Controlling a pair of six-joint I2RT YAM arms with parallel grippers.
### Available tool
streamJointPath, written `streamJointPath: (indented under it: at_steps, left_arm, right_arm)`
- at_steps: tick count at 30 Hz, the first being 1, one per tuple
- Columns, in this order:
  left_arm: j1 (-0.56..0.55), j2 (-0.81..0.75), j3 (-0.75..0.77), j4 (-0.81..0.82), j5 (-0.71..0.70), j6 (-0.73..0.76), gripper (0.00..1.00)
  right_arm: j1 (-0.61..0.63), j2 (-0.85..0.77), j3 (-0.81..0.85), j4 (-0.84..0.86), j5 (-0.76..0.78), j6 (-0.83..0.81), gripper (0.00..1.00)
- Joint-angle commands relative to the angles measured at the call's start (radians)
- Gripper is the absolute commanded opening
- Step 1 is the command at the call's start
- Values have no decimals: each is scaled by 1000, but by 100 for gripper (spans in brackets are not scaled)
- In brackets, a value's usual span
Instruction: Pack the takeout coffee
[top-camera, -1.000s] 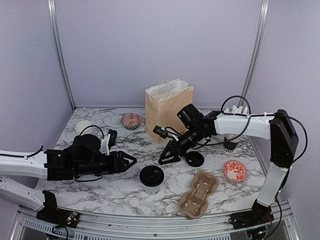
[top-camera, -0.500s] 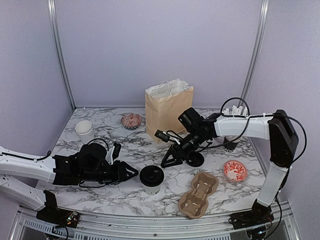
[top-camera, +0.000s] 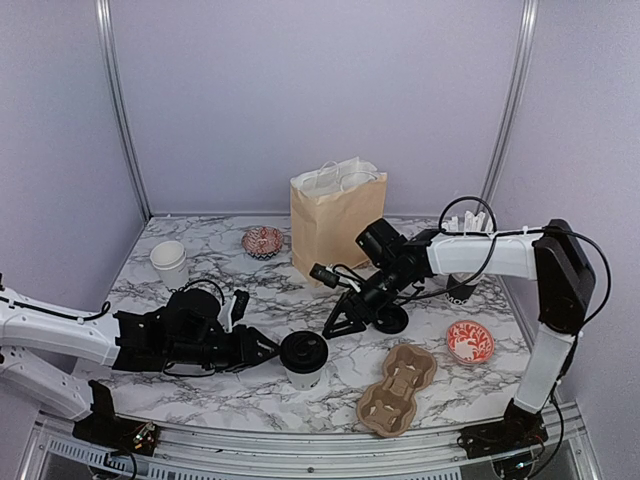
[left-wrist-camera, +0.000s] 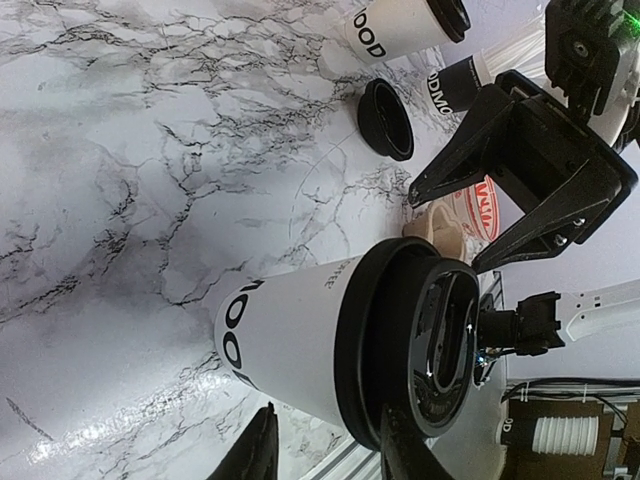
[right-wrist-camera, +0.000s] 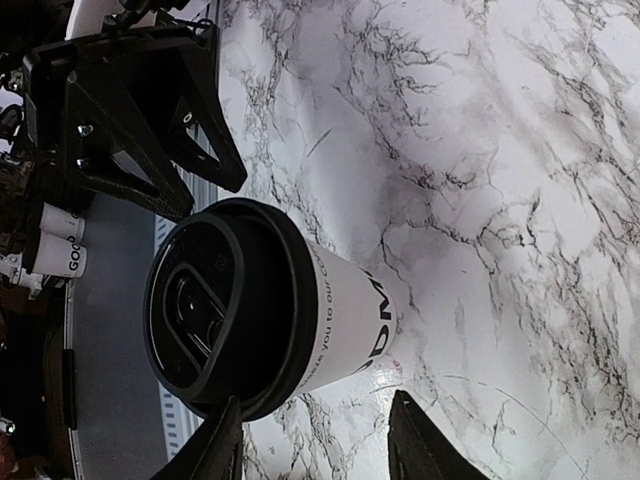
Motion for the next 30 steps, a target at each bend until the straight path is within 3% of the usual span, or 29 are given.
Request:
streamJointPath:
  at_steps: [1, 11, 22, 30]
  left_arm:
    - [-2, 33, 25, 45, 26, 18, 36]
    - [-2, 95, 18, 52, 51, 13, 34]
    - [-2, 156, -58, -46, 45, -8, 23]
    - [-5, 33, 95, -138, -35, 149, 26]
  right_arm:
    - [1, 21, -2, 4, -16, -11, 48]
    - [22, 63, -5, -13, -18, -26, 49]
    - [28, 119, 0, -31, 175, -17, 47]
    - [20, 94, 118, -88, 84, -40, 44]
